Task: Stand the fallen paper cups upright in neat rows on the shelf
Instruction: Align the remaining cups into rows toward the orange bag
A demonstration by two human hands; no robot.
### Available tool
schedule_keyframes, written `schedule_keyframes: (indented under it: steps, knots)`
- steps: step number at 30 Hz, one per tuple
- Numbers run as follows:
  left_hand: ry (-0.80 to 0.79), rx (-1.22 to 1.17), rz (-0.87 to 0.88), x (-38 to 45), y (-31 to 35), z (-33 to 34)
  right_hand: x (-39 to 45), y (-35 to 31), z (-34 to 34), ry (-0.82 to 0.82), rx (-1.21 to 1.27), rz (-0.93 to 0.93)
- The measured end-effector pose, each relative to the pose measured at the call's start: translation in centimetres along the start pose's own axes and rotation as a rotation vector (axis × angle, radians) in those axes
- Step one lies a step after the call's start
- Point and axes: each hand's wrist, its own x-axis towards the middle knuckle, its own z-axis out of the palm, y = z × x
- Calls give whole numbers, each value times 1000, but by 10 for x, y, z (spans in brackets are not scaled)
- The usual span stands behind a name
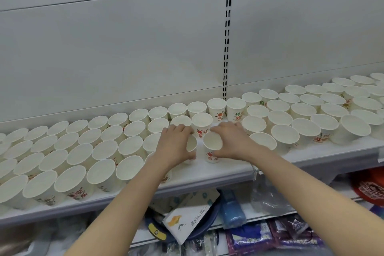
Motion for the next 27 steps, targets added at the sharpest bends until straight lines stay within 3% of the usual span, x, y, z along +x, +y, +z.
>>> schedule_keyframes:
  steps: [7,11,14,17,21,27]
  knots:
    - [80,44,-24,11,-8,6,16,-21,29,155,67,68]
    - [109,-75,-15,9,-7,4,3,-8,29,174,149,39]
    - [202,-241,72,15,9,-7,-14,17,12,319,244,47]
    - [201,-254,205,33,41,-13,-24,54,-11,474,232,165]
    - [66,-141,352,73,93,-5,-30,104,-32,422,178,303]
    - [-161,-44,414,118,130,6,-5,148,-52,229,102,260]
